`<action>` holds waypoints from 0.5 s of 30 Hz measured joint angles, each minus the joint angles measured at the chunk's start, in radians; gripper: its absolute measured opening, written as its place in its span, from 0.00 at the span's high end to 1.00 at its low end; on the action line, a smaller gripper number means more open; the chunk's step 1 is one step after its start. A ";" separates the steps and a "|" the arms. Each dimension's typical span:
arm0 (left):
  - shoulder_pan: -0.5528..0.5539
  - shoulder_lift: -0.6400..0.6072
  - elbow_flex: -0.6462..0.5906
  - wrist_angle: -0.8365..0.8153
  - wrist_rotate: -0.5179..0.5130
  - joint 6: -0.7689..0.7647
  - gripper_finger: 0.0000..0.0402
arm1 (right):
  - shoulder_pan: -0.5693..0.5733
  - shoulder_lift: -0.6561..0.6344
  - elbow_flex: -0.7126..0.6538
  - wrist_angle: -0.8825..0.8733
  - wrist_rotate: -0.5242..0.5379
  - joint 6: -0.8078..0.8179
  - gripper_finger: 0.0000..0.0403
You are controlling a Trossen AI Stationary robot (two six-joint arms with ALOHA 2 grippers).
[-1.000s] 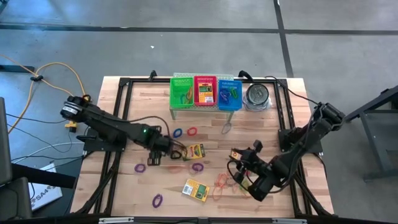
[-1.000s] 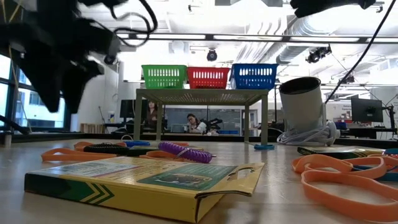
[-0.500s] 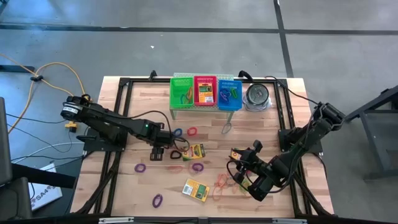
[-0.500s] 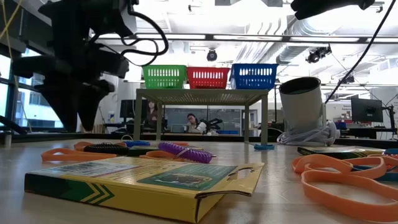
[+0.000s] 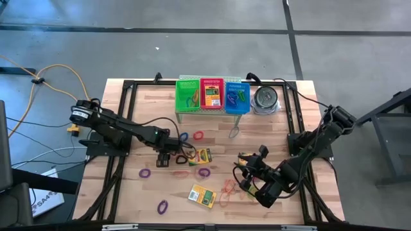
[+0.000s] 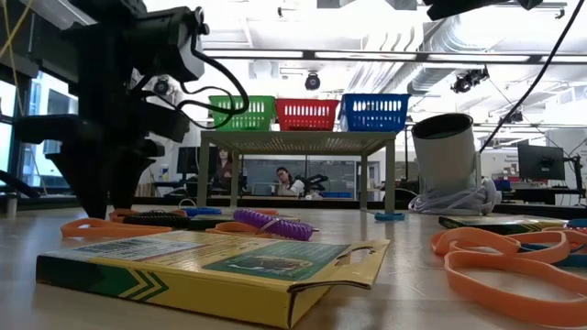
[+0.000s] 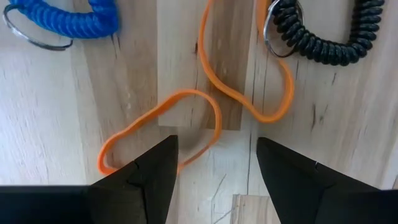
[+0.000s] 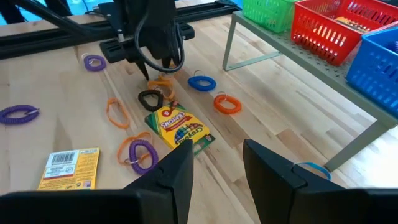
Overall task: Pick & Place Office Desk Supplies
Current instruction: Put the orange rubber band into the green bin on the shelf
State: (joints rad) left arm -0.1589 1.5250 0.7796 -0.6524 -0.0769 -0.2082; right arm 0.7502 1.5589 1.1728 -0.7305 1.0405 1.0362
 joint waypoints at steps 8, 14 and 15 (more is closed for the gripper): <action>0.013 0.008 0.001 0.003 0.007 0.022 0.51 | 0.000 0.000 0.000 0.006 0.000 -0.020 0.68; 0.029 0.009 0.001 0.007 0.017 -0.003 0.73 | 0.000 0.000 0.000 0.006 0.000 -0.020 0.68; 0.032 0.009 0.001 0.007 0.013 -0.002 0.78 | 0.000 0.000 0.000 0.006 0.000 -0.020 0.68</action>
State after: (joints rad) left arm -0.1273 1.5339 0.7803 -0.6451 -0.0637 -0.2106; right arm 0.7498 1.5589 1.1727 -0.7246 1.0405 1.0159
